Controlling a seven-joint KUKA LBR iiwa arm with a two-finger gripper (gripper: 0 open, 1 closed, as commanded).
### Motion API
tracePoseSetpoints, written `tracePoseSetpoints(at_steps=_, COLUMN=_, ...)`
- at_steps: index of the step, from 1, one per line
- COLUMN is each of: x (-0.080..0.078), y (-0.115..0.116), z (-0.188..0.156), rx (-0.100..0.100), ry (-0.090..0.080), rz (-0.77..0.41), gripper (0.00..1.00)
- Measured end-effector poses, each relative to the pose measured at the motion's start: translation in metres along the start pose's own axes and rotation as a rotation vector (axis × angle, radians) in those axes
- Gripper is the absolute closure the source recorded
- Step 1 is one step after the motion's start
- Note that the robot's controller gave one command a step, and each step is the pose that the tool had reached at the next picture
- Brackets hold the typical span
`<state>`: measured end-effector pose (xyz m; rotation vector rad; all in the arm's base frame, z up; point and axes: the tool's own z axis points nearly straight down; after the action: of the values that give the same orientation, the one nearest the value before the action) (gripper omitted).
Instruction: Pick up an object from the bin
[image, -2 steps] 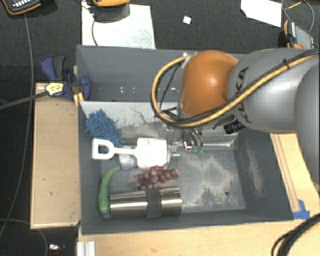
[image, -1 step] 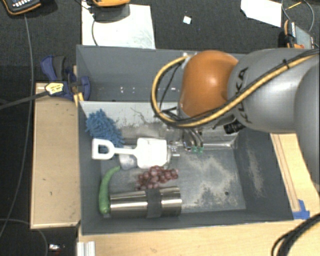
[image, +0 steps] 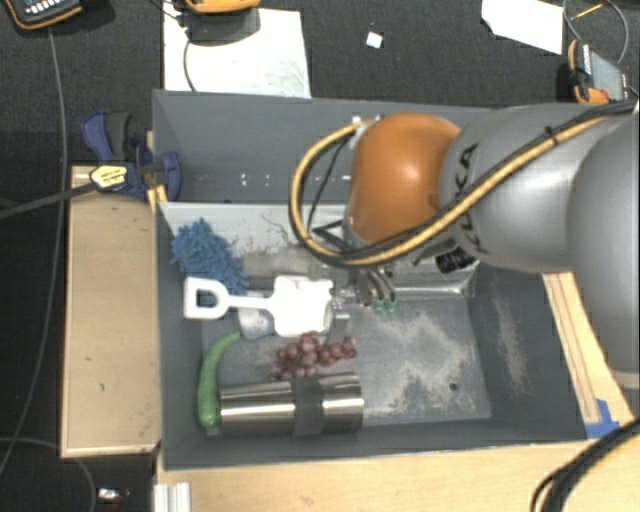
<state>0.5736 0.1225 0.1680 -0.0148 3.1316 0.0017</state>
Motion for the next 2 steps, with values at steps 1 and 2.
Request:
tracePoseSetpoints(at_steps=1, x=0.007, y=0.074, z=0.094, rx=0.003, ry=-0.018, rz=-0.098, gripper=0.0)
tracePoseSetpoints(at_steps=2, x=-0.006, y=0.017, z=0.064, rx=0.0, ry=-0.012, rz=-0.24, gripper=0.0)
